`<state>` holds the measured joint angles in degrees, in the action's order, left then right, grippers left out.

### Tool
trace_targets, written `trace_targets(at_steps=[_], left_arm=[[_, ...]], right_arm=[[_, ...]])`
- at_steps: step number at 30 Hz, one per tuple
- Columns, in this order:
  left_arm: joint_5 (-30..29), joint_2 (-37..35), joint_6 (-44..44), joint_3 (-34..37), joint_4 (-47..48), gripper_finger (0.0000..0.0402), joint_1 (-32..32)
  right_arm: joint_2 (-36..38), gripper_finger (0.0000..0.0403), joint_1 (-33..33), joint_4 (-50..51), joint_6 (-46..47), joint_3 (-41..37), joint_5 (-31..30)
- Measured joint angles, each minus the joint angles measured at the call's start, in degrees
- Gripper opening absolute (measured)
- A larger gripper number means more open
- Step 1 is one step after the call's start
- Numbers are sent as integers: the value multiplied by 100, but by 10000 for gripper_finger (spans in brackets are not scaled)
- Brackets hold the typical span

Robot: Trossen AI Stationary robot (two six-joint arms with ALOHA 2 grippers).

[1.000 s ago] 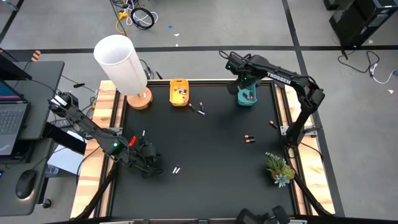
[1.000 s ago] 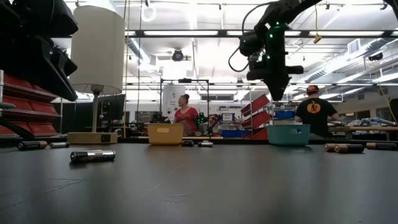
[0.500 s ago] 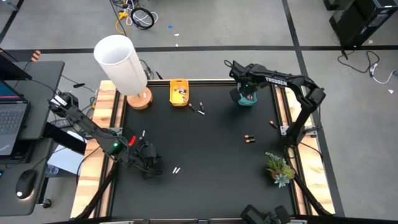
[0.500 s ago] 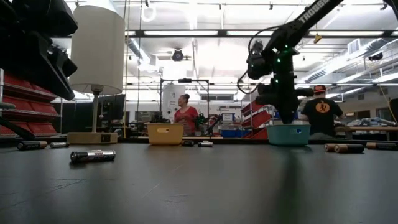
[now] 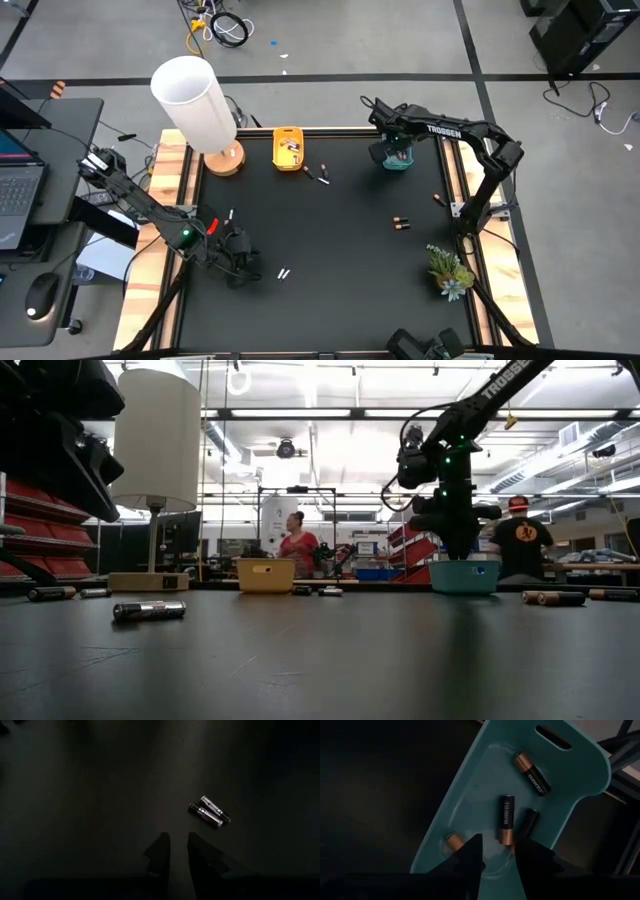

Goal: Sort batteries
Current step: Put the black battery into the blue bin

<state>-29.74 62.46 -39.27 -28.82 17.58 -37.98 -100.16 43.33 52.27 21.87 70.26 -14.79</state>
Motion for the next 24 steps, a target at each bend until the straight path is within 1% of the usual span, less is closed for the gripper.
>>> trace_targets(at_steps=[7,10,13,16,19,24], left_arm=[[0,0,0,0,17,72,0],[0,0,0,0,38,72,0],[35,0,0,0,37,72,0],[148,0,0,0,33,72,0],[195,0,0,0,33,72,0],[192,0,0,0,15,72,0]], right_arm=[[2,121,-197,72,-336,121,-61],[121,122,-429,133,-515,207,-68],[380,120,-796,275,-595,306,-72],[689,119,-1300,467,-630,306,-70],[951,119,-1975,718,-752,305,-35],[966,119,-3308,1233,-1204,55,57]])
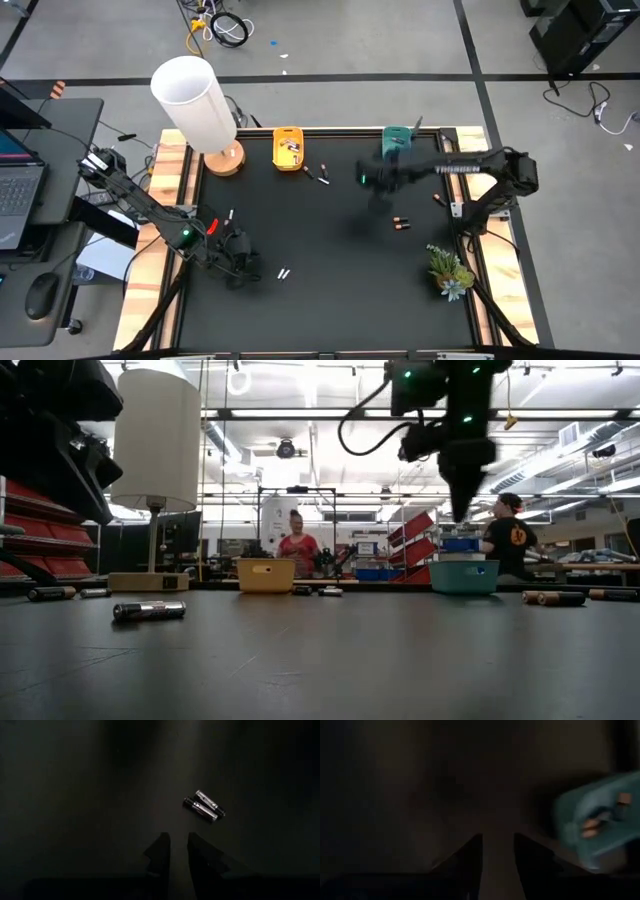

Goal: Sort batteries
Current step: Put the black battery into the blue bin

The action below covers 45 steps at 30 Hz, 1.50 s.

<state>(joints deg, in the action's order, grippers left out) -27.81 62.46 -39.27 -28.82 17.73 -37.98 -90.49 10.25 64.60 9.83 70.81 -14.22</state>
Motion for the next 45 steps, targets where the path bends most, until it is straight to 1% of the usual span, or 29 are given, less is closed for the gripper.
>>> trace_targets(at_steps=[3,6,8,11,14,17,25,31,35,45], left_arm=[[-2,0,0,0,-40,72,0],[-34,0,0,0,-88,72,0],[-83,1,2,0,-195,72,0],[-107,0,12,0,-268,72,0],[-107,2,121,0,-318,72,0],[-107,2,149,0,-314,72,0],[-107,2,153,0,-300,72,0],[-107,2,171,0,-281,72,0],[-107,2,172,0,-281,72,0],[-105,2,173,0,-279,72,0]], right_arm=[[-61,119,-731,251,-101,-314,318],[-92,118,-1288,292,-7,-605,372],[-119,119,-1516,323,171,-762,376],[-129,118,-1661,219,476,-961,381],[-129,121,-1641,131,818,-1139,381],[-129,129,-1551,-183,952,-1319,424],[-127,146,-1266,-625,937,-1661,455],[-127,149,-1101,-974,811,-1881,421],[-127,149,-1012,-1282,799,-1994,526],[-127,149,-961,-1440,799,-2229,599]])
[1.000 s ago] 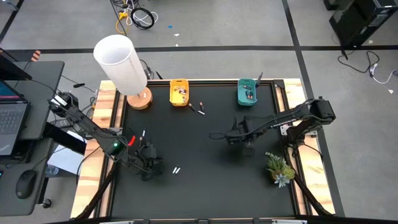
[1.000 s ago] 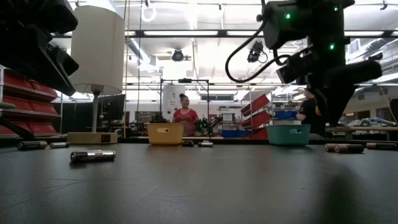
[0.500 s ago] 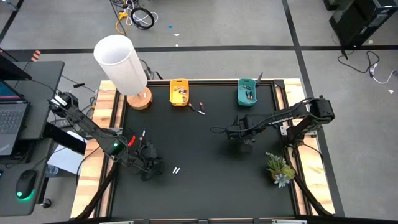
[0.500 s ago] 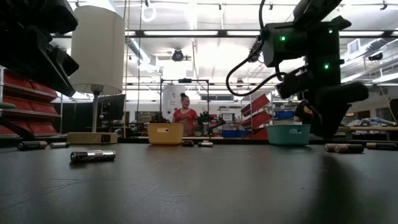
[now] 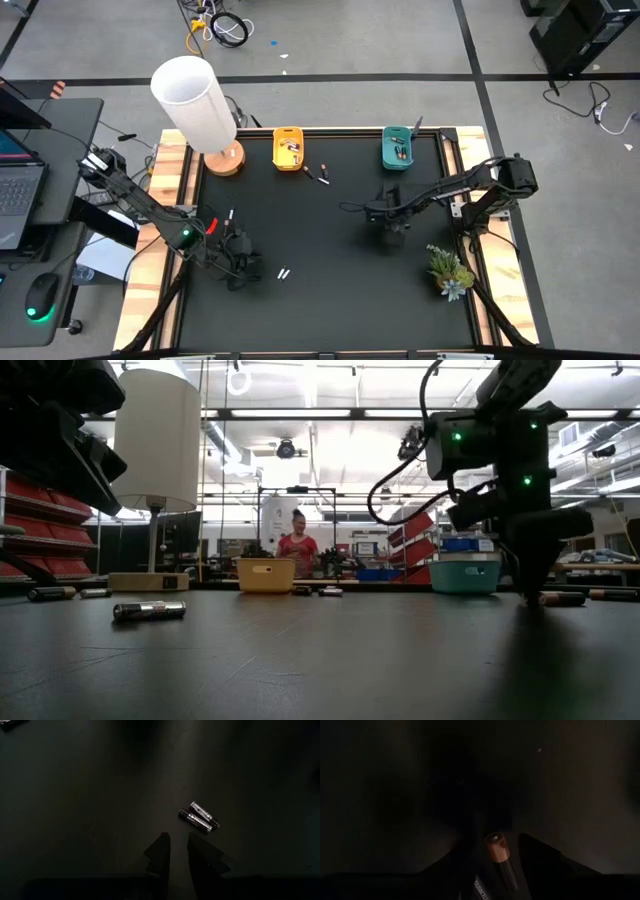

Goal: Sort batteries
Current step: Put the black battery into the blue bin

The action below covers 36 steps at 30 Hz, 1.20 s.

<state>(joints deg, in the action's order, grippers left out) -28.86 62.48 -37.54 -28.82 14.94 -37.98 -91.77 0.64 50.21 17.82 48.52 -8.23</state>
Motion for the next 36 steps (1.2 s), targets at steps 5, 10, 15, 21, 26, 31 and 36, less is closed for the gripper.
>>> trace_targets(at_steps=[5,10,15,21,26,31,36], left_arm=[[0,0,0,0,0,72,0],[28,0,0,0,-2,72,0],[33,0,0,0,-2,72,0],[112,0,0,0,0,72,0],[309,0,2,0,0,72,0],[372,0,0,0,0,72,0],[372,0,2,0,0,72,0]], right_arm=[[8,149,0,-175,1,-175,26],[15,149,-1,-189,20,-208,28],[15,141,61,-197,56,-210,77],[15,109,177,-251,63,-215,273],[15,79,270,-328,49,-220,462],[15,50,382,-348,46,-219,527],[15,45,426,-401,17,-219,411]])
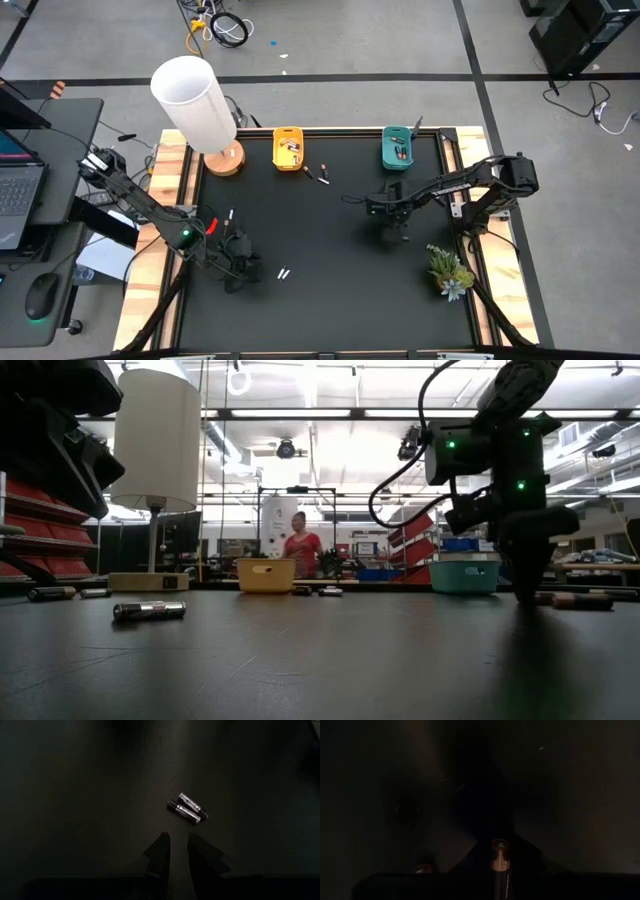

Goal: Sort batteries
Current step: Put the black battery into the blue bin

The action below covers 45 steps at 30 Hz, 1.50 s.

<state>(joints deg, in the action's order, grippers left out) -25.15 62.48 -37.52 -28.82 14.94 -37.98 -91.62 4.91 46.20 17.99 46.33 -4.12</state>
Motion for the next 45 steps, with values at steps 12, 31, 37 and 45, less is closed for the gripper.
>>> trace_targets(at_steps=[12,31,37,45], left_arm=[[-2,0,0,0,-6,72,0],[-133,-2,347,0,-17,72,0],[-836,-2,617,0,-108,72,0],[-1003,-2,934,0,-180,72,0]], right_arm=[[-6,45,0,-237,-64,-3,-198],[757,15,1176,135,-730,1003,-1172],[728,1,2185,-257,-612,1210,-1598],[777,21,2742,-696,-1099,1230,-951]])
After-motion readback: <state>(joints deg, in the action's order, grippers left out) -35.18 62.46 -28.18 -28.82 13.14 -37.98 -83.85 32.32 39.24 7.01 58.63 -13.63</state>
